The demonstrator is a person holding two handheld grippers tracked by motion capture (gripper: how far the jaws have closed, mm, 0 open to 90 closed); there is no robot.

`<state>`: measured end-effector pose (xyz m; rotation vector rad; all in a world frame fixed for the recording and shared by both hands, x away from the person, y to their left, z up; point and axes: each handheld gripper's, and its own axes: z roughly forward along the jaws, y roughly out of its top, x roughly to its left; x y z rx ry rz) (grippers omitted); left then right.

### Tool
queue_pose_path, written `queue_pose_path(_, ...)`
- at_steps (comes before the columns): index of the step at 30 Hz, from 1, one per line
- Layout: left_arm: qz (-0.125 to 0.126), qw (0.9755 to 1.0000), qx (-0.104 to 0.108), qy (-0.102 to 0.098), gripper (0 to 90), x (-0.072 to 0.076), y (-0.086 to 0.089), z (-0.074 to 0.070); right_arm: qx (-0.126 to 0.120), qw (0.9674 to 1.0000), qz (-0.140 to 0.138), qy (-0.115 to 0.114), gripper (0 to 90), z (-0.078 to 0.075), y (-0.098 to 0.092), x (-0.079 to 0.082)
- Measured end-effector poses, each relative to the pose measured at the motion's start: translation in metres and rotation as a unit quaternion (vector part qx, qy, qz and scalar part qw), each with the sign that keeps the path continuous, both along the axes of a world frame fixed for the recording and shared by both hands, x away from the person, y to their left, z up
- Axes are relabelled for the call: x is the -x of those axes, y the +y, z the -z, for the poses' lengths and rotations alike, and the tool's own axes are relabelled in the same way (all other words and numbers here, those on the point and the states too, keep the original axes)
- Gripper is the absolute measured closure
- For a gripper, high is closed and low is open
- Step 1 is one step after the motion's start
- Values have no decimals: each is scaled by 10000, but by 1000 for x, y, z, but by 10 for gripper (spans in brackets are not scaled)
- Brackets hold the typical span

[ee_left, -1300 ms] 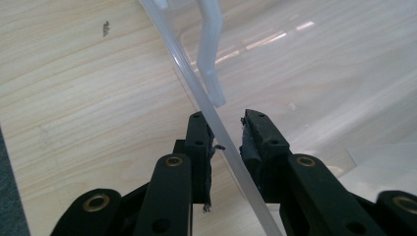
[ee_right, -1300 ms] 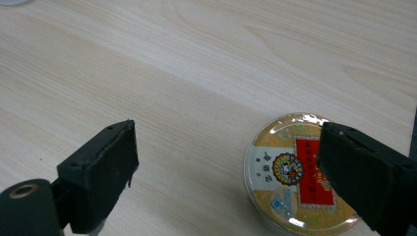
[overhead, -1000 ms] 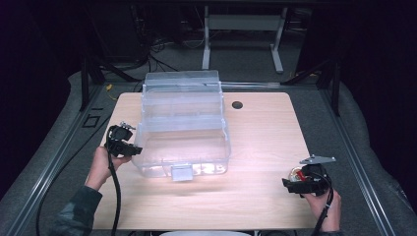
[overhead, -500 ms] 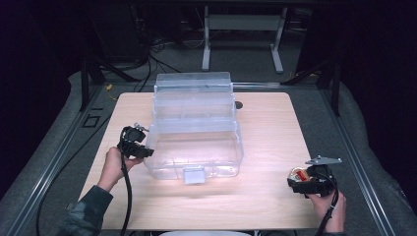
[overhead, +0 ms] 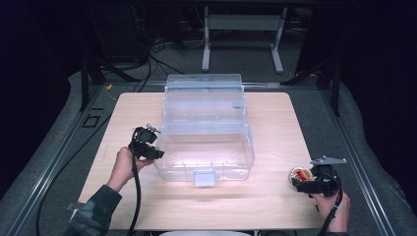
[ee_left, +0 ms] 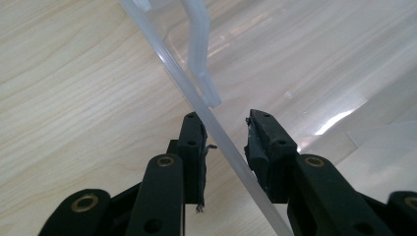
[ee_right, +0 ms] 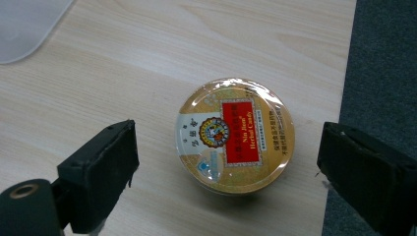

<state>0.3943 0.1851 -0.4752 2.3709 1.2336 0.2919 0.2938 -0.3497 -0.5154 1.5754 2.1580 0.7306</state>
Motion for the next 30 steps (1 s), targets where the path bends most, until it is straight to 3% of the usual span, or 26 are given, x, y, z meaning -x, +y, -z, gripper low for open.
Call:
queue_pose_path(10,160,9999,-13,43,675,4,-10,0,94,9999,82,14,75,5,-4,-6)
queue_pose_path(15,326,9989,163,302,621,-1,-5,0,101,9998,13,150,70,10,0,-16)
queue_pose_path(18,296,9984,385,281,440,-1,5,-7,127,9997,59,190,69,12,2,-21)
queue_pose_path(20,295,9981,513,164,360,0,12,-14,106,9997,25,232,70,13,3,-25)
queue_pose_path(21,325,9978,557,145,276,1,16,-18,203,9993,62,303,69,16,5,-28)
queue_pose_path(30,313,9982,512,-19,112,8,46,-42,312,9983,100,477,118,25,9,-35)
